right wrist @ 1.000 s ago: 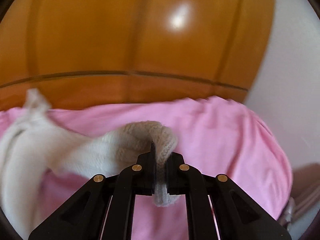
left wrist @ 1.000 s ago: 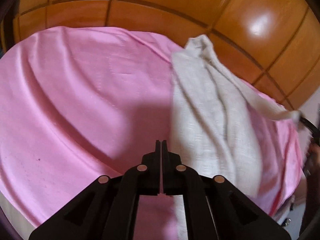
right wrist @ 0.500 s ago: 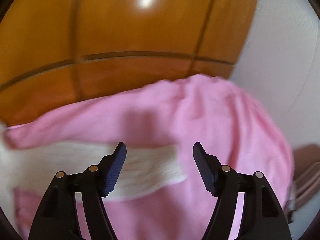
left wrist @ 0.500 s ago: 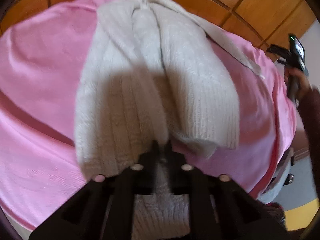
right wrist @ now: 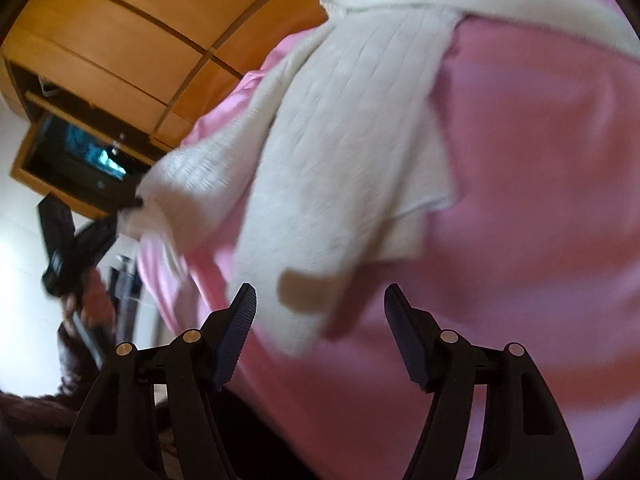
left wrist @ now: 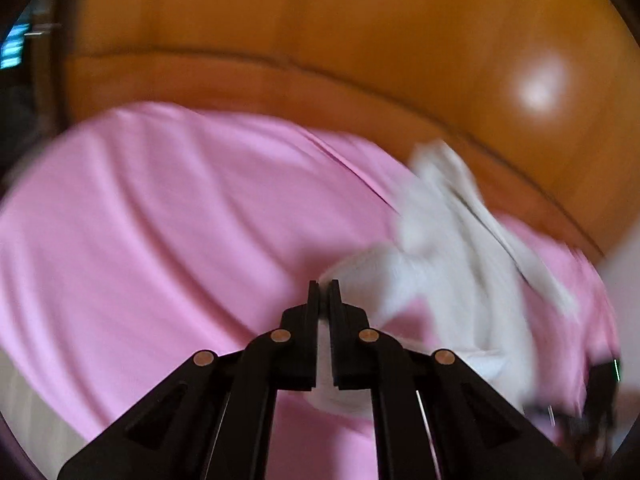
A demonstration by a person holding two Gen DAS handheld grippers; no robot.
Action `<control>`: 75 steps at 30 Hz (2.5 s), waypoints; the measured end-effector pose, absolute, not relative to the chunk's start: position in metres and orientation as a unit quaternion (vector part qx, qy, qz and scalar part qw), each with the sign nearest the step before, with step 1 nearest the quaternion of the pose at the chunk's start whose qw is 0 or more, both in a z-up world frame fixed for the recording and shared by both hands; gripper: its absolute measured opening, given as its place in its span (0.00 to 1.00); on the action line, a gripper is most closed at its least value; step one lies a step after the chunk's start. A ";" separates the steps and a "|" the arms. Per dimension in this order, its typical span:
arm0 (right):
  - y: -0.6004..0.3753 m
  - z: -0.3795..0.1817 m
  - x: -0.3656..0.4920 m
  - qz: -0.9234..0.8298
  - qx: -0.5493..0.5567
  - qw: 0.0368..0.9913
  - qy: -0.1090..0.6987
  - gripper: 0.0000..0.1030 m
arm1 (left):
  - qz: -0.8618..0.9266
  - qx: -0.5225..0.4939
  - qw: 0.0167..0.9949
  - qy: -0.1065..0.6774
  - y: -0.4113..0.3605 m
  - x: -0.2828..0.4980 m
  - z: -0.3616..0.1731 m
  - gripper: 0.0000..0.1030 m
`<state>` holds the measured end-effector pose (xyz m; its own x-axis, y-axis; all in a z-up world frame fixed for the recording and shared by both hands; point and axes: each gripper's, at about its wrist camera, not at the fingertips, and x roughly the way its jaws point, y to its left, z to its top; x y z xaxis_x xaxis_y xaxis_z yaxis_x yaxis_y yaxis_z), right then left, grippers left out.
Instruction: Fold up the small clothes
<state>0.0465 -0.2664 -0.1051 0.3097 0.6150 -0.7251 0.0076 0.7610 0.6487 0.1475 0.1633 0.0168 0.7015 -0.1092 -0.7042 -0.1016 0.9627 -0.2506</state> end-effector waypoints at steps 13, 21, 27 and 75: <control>-0.337 -0.013 0.074 0.058 0.217 0.874 0.431 0.06 | -0.199 -0.216 0.829 0.475 0.077 0.146 -0.054 0.35; -0.366 0.001 0.079 0.016 0.217 0.887 0.408 0.06 | -0.267 -0.196 0.767 0.549 -0.014 0.153 -0.109 0.07; -0.374 0.043 0.074 0.007 0.203 0.912 0.356 0.05 | -0.258 -0.211 0.804 0.492 0.028 0.158 -0.054 0.06; -0.201 -0.105 0.062 0.079 0.062 0.849 0.519 0.64 | 0.041 -0.076 0.857 0.509 0.159 0.210 -0.085 0.12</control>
<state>0.0623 -0.2005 -0.1048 0.4484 0.1980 -0.8716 -0.0689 0.9799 0.1871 0.2100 0.1592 -0.0854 0.4794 -0.0067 -0.8776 -0.1472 0.9852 -0.0879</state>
